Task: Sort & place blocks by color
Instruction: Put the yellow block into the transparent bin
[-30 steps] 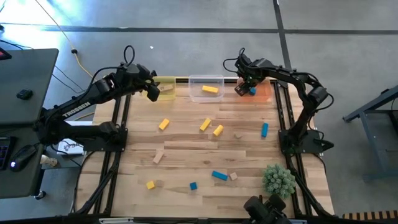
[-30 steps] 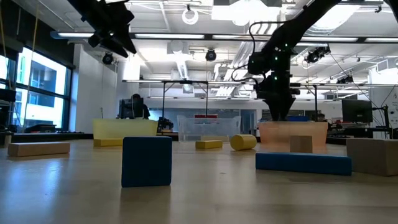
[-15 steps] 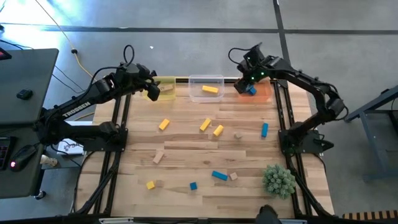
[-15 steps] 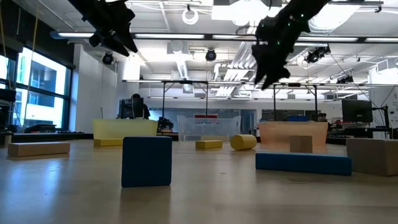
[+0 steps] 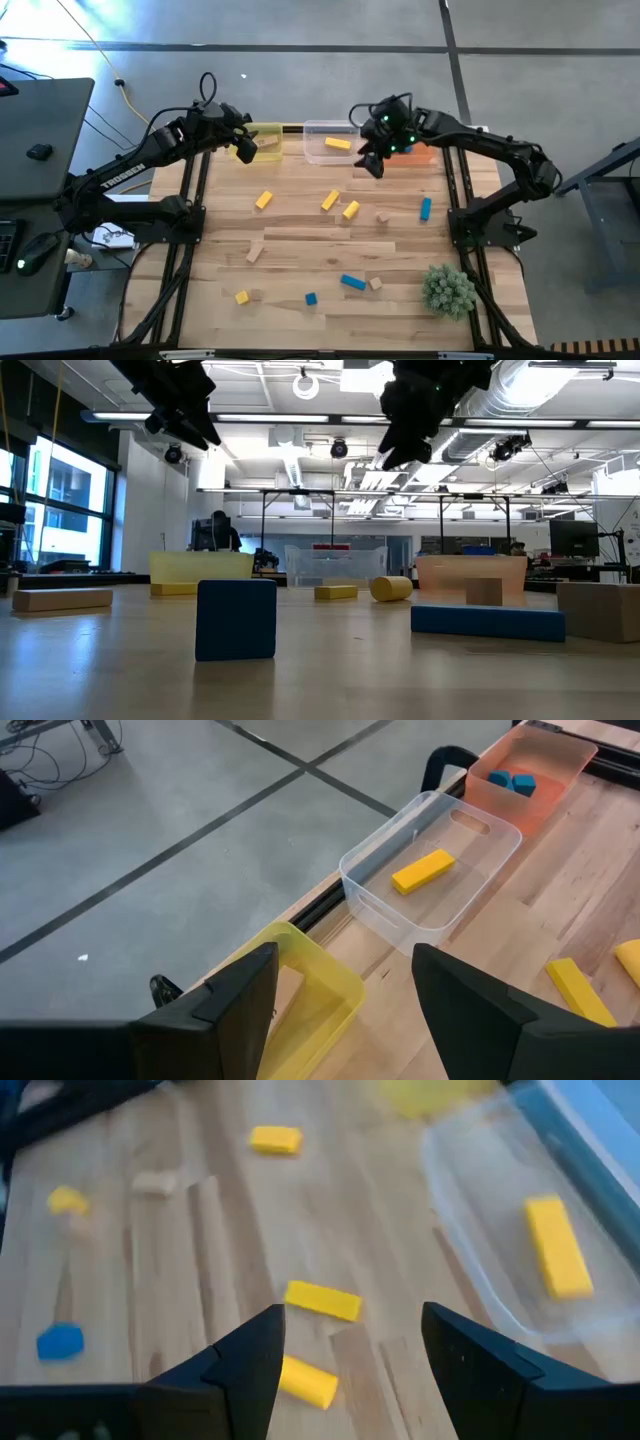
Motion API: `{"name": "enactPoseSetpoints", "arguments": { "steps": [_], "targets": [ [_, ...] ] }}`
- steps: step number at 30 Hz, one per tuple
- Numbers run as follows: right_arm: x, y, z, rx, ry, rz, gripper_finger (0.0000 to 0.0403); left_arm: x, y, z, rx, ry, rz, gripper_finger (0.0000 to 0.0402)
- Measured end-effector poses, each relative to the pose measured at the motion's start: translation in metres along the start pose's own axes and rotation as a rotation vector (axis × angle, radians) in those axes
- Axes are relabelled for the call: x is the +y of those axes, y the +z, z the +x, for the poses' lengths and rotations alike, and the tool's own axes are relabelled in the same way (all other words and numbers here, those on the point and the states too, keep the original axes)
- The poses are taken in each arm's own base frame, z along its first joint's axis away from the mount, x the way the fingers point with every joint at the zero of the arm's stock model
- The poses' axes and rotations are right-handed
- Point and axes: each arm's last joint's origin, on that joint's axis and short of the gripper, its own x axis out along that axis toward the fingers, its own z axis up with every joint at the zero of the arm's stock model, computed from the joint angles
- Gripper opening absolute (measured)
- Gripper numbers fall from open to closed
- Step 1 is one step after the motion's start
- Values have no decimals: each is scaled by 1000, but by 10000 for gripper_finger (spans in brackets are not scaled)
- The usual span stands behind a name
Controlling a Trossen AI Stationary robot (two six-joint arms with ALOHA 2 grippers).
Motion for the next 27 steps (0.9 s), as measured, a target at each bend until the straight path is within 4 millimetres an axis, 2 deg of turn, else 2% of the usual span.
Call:
{"name": "enactPoseSetpoints", "arguments": {
  "steps": [6, 12, 18, 27],
  "targets": [
    [31, 4, 11, -27, 62, -263, 224, -1, 0, 0, 1, -19, 0, 223],
    [49, 3, 27, -18, 104, -424, 224, -4, 0, 0, 3, -110, 2, 223],
    [57, -5, 60, 85, 101, -473, 224, -8, -1, -1, 8, -204, 7, 223],
    [74, -30, 109, 297, 115, -635, 224, -9, -1, -1, 8, -214, 9, 223]
  ]
}}
